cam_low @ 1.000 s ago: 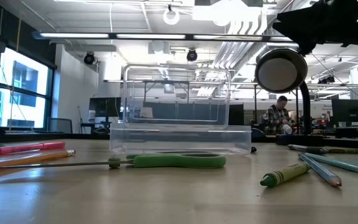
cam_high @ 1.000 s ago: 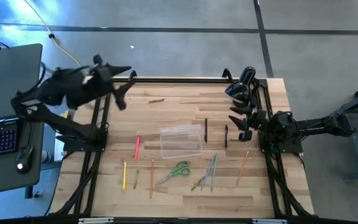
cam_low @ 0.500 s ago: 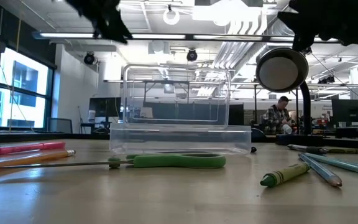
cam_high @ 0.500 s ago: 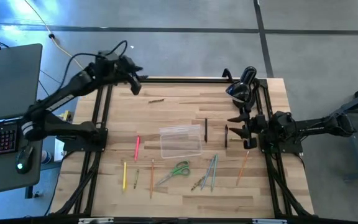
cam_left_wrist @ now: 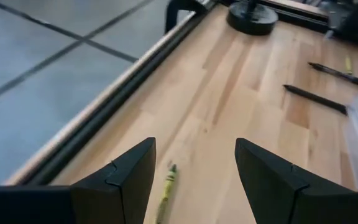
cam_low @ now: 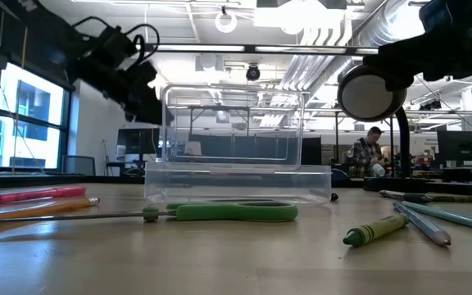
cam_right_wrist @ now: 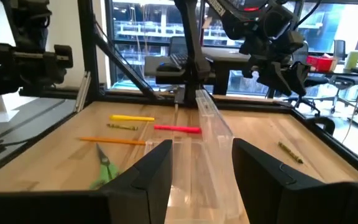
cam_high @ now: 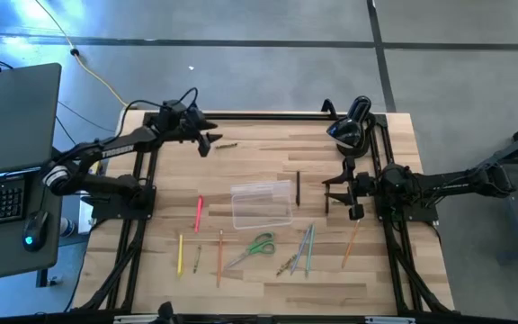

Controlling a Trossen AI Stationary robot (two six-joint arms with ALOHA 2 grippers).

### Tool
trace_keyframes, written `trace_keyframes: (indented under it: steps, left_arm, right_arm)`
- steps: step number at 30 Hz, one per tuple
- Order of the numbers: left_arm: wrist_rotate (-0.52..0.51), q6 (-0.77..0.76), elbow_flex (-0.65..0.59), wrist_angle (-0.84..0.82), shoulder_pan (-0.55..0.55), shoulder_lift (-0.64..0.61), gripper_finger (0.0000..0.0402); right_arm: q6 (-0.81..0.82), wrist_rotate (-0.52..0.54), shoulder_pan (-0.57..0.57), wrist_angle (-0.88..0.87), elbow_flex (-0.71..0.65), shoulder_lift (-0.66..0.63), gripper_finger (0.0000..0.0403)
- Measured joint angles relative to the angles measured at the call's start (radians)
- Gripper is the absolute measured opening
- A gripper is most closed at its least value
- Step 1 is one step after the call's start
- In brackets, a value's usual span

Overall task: Pick & place school supplies into a supply box
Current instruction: Put the green crayon into the supply box

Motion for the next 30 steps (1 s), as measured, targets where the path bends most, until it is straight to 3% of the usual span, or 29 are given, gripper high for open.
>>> trace_keyframes:
  steps: [17,30]
  left_arm:
    - [0.051,-0.020,-0.032,0.273,0.000,0.354,0.0250]
    - [0.042,0.039,-0.032,0.316,0.000,0.445,0.0250]
  right_arm:
    - [0.042,0.059,0.000,0.000,0.000,0.000,0.0146]
    - [0.042,0.060,0.000,0.000,0.000,0.000,0.0146]
